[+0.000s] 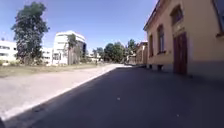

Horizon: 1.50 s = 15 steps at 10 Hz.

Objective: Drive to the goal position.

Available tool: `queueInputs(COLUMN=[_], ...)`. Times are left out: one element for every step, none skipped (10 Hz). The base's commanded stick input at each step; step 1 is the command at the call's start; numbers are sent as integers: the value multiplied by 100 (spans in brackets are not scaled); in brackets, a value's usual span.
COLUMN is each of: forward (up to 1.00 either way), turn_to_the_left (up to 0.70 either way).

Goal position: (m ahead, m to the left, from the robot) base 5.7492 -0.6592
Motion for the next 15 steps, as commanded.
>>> queueInputs(forward=[70,70,70,70,70,70,70,70,70,70,70,70,70,70,70], turn_to_the_left=[0,0,1,5,11,14,14,14,0,0,0,0,0,0,0])
